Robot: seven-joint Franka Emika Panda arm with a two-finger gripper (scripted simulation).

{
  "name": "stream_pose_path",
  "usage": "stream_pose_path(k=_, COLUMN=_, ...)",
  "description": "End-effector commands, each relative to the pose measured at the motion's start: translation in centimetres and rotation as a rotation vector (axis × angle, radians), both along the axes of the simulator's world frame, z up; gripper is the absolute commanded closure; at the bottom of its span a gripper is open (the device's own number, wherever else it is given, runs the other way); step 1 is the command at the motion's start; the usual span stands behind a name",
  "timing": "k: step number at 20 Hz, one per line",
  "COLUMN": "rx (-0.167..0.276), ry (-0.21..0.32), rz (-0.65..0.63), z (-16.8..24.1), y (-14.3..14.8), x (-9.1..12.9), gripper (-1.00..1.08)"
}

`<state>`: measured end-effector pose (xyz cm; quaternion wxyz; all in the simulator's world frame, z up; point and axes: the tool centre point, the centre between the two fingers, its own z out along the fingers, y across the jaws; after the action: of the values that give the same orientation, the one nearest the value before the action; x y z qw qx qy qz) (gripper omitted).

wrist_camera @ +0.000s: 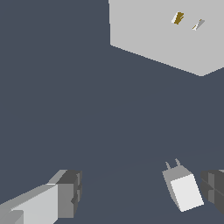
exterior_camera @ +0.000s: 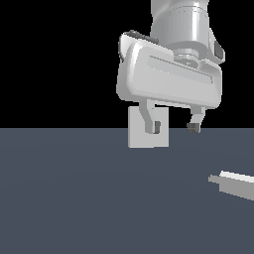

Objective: Plug the charger into the wall socket.

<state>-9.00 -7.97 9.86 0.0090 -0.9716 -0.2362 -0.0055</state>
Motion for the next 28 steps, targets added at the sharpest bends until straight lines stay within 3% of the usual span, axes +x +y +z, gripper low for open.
stream_pose_path(k=1, rx=0.002, ry=-0.007, rz=0.042, z=-0.4, y=-1.0, x=-0.4, gripper=-0.92)
stream_pose_path(k=16, rx=0.014, ry=-0.040, rz=0.263, z=-2.8, y=-6.8, x=-1.5, gripper=-0.92)
stream_pose_path(k=28, rx=0.020, ry=-0.051, rz=0.341, z=-3.6, y=-8.9, x=-1.5, gripper=-0.92)
